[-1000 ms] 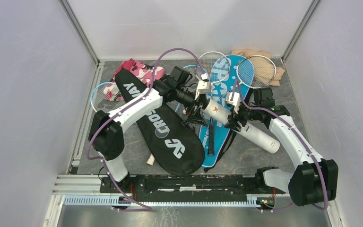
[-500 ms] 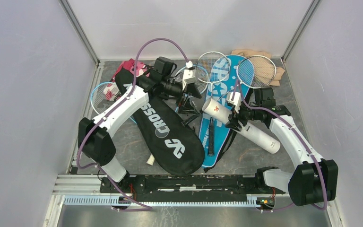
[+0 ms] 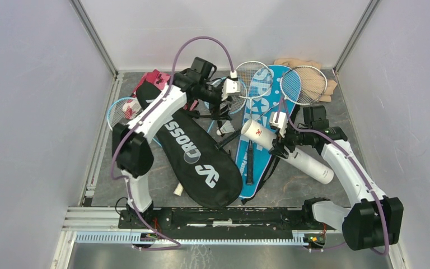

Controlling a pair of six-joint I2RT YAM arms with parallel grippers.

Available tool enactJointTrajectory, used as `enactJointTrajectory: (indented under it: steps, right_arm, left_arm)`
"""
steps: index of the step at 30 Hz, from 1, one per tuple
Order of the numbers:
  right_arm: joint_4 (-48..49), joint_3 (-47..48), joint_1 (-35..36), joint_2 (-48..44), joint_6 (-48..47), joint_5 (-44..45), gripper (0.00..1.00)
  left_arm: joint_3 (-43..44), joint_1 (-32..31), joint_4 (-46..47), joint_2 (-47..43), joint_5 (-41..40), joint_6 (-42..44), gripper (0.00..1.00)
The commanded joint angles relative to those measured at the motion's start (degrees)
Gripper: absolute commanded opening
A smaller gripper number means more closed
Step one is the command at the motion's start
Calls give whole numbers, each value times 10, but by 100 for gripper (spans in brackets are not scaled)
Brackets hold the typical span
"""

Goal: Pack up the badminton gear
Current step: Pick up the shuttlecock at the center of the board.

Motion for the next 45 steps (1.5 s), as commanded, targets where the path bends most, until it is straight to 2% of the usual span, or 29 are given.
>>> enactJointTrajectory:
  steps: [1, 8, 13, 25, 37, 45]
  right_arm:
    - [-11, 6, -3, -23, -13, -1, 13]
    - [-11, -9, -3, -36, -12, 10, 13]
    - [-9, -23, -4, -48, -9, 17, 13]
    - [12, -63, -5, -76, 4, 23, 13]
    - [16, -65, -6, -69, 4, 16, 13]
    - [20, -65, -7, -60, 5, 14, 13]
  left_arm:
    - [66, 0, -116, 82, -38, 153, 85]
    - [148, -5, -172, 181, -60, 280, 82]
    - [190, -21, -216, 234, -116, 359, 80]
    - [220, -58, -241, 299, -232, 421, 79]
    - [259, -68, -310, 307, -303, 424, 40]
    - [268, -71, -335, 293, -326, 389, 16]
